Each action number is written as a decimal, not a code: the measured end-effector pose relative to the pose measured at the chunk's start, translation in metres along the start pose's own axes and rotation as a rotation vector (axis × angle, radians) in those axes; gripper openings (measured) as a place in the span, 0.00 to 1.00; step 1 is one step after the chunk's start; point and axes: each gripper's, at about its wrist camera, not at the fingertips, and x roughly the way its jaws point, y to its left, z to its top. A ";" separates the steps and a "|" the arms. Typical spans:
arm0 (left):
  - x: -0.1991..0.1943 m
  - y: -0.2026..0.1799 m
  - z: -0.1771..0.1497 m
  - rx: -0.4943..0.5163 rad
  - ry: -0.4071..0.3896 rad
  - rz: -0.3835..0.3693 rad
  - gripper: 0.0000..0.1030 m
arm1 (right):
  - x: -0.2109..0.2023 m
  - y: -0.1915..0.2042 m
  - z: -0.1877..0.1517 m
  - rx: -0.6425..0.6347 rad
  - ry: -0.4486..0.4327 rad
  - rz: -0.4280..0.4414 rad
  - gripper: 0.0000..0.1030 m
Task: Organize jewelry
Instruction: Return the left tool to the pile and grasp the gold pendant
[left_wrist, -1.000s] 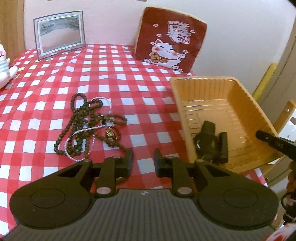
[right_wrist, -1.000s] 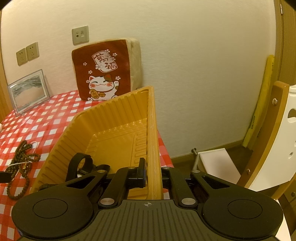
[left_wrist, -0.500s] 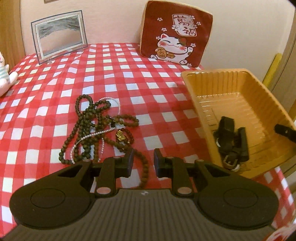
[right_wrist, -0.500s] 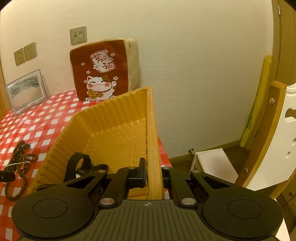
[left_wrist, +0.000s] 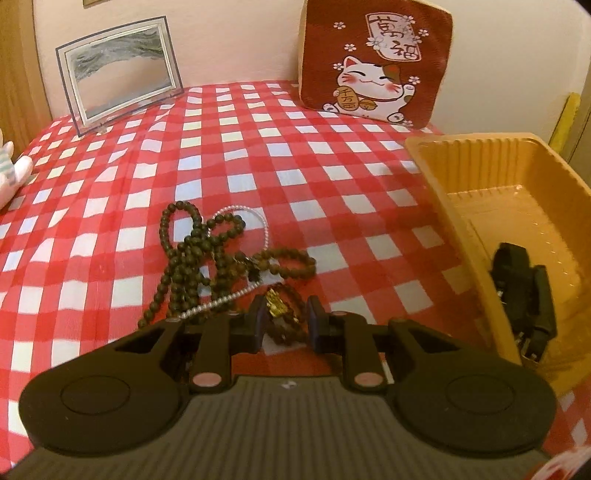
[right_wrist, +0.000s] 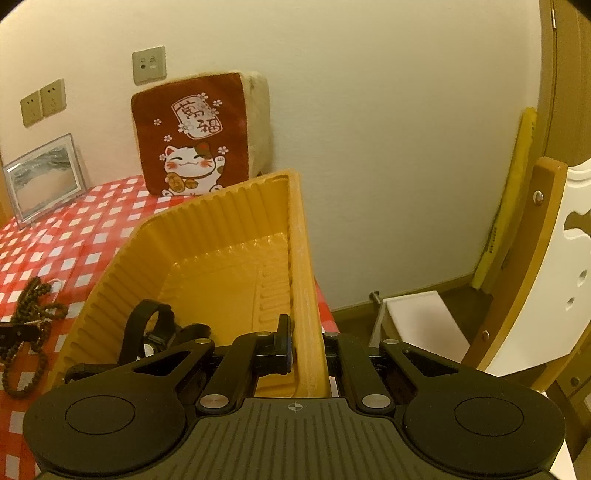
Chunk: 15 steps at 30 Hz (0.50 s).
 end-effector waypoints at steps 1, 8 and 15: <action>0.002 0.001 0.001 0.000 0.002 0.000 0.19 | 0.000 0.000 0.000 0.000 0.001 -0.001 0.05; 0.018 0.004 0.004 0.002 0.018 0.016 0.20 | 0.002 -0.001 0.000 0.003 0.009 -0.004 0.05; 0.020 0.003 0.001 0.003 0.029 0.011 0.19 | 0.002 -0.001 0.000 0.003 0.010 -0.003 0.05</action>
